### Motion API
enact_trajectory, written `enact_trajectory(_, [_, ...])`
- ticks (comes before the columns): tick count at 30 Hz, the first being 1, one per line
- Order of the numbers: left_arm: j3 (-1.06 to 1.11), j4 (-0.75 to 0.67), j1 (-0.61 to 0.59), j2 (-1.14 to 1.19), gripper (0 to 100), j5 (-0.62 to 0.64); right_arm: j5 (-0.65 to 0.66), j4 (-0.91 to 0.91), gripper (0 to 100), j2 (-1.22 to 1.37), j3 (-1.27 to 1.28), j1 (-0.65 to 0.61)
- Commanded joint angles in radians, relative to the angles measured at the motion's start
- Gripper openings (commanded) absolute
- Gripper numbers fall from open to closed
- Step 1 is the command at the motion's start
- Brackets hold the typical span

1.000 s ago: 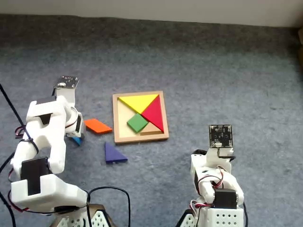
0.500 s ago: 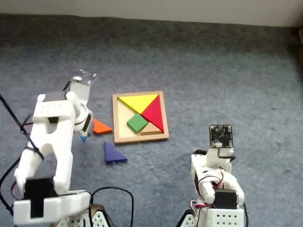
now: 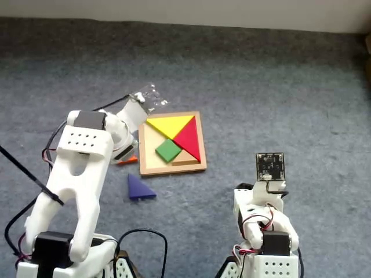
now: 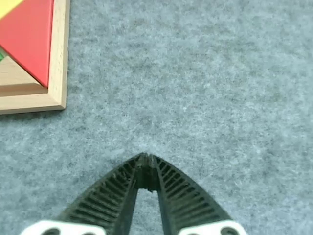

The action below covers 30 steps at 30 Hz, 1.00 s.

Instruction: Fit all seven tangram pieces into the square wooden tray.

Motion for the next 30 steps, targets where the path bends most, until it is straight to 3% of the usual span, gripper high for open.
enact_trajectory(1, [-0.071,0.002,0.067,-0.033,9,-0.135,0.011,-0.025,1.7,-0.005,0.116,0.015])
enact_trajectory(7, [-0.081,0.0,0.176,0.007,9,-0.201,0.011,-0.025,1.7,-0.005,0.116,0.015])
enact_trajectory(21, [-0.44,-0.026,0.306,0.524,10,-0.161,0.011,-0.025,1.7,-0.005,0.116,0.015])
enact_trajectory(24, [-0.484,-0.026,0.311,0.588,15,-0.153,0.011,-0.025,1.7,-0.005,0.116,0.015])
enact_trajectory(30, [-0.558,0.005,0.3,0.618,24,-0.023,0.011,-0.025,1.7,-0.005,0.116,0.015])
